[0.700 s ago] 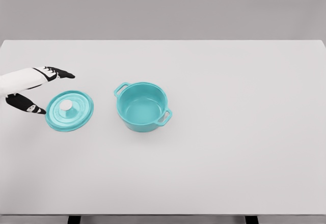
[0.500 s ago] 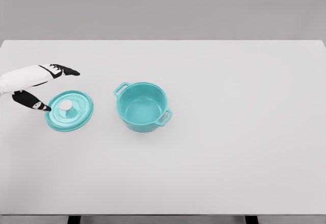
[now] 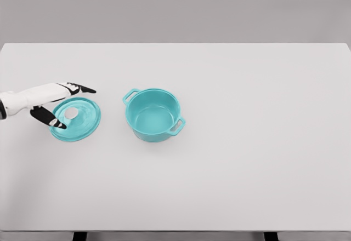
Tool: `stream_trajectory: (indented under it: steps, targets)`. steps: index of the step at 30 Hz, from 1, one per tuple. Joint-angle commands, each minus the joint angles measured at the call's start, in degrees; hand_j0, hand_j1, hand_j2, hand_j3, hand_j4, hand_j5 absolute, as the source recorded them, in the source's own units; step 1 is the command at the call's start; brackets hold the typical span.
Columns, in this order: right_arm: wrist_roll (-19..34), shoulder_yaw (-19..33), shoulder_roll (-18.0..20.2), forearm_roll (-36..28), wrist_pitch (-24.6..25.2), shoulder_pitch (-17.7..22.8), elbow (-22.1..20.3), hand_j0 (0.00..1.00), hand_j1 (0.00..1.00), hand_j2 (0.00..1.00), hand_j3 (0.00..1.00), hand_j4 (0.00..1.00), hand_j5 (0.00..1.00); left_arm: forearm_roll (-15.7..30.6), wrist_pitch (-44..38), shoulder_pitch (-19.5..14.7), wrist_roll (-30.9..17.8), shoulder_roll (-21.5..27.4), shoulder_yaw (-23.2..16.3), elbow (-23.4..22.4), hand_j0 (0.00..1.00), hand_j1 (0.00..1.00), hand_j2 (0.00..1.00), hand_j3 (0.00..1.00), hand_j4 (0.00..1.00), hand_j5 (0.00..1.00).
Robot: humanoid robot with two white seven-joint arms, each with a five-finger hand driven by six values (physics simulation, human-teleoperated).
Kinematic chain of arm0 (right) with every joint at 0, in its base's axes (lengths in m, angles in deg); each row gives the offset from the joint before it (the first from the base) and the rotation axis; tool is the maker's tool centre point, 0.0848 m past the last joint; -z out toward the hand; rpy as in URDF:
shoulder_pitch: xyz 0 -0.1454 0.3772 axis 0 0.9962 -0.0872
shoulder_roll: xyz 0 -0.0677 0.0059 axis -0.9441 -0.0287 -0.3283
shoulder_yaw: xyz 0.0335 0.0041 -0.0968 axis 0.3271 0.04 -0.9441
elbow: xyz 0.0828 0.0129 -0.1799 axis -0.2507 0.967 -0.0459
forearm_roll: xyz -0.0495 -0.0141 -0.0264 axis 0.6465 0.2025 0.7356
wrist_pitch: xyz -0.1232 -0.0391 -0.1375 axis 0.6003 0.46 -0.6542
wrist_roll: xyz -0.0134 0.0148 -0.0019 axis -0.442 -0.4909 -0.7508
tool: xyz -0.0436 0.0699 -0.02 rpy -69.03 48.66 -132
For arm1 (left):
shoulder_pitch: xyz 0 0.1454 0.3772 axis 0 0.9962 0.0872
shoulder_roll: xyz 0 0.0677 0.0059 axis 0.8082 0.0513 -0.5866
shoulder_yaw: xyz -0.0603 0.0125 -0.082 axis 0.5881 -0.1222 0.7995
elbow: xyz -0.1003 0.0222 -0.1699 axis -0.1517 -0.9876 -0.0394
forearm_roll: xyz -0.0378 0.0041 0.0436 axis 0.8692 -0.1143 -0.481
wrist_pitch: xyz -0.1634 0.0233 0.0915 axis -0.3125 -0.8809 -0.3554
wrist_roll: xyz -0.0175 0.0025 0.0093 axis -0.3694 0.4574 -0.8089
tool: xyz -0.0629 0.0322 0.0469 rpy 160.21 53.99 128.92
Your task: Cover the pot with left arm
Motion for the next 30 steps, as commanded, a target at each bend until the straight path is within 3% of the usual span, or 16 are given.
stream_trajectory:
  steps: [1, 4, 6, 8, 30]
  targets:
    - [0.02, 0.01, 0.00, 0.03, -0.03, 0.00, 0.02, 1.00, 1.00, 1.00, 1.00, 1.00, 1.00, 0.43, -0.12, 0.00, -0.07, 0.08, -0.22, 0.72, 1.00, 1.00, 1.00, 1.00, 1.00, 1.00]
    - [0.02, 0.01, 0.00, 0.03, -0.03, 0.00, 0.02, 1.00, 1.00, 1.00, 1.00, 1.00, 1.00, 0.52, -0.12, 0.00, 0.01, 0.35, -0.22, 0.90, 1.00, 1.00, 1.00, 1.00, 1.00, 1.00]
    - [0.02, 0.01, 0.00, 0.03, -0.03, 0.00, -0.07, 1.00, 1.00, 1.00, 1.00, 1.00, 1.00, 0.52, -0.12, 0.09, -0.07, 0.43, -0.22, 0.90, 0.83, 0.83, 0.83, 0.83, 0.83, 0.83]
    - [0.02, 0.01, 0.00, 0.03, -0.03, 0.00, 0.02, 1.00, 1.00, 1.00, 1.00, 1.00, 1.00, 0.52, -0.12, 0.00, -0.07, 0.96, -0.22, 0.73, 0.78, 0.78, 0.78, 0.78, 0.78, 0.78]
    - [0.02, 0.01, 0.00, 0.03, -0.03, 0.00, 0.02, 1.00, 1.00, 1.00, 1.00, 1.00, 1.00, -0.53, -0.12, -0.09, -0.95, 1.40, -0.66, -1.91, 0.79, 0.79, 0.79, 0.79, 0.79, 0.79]
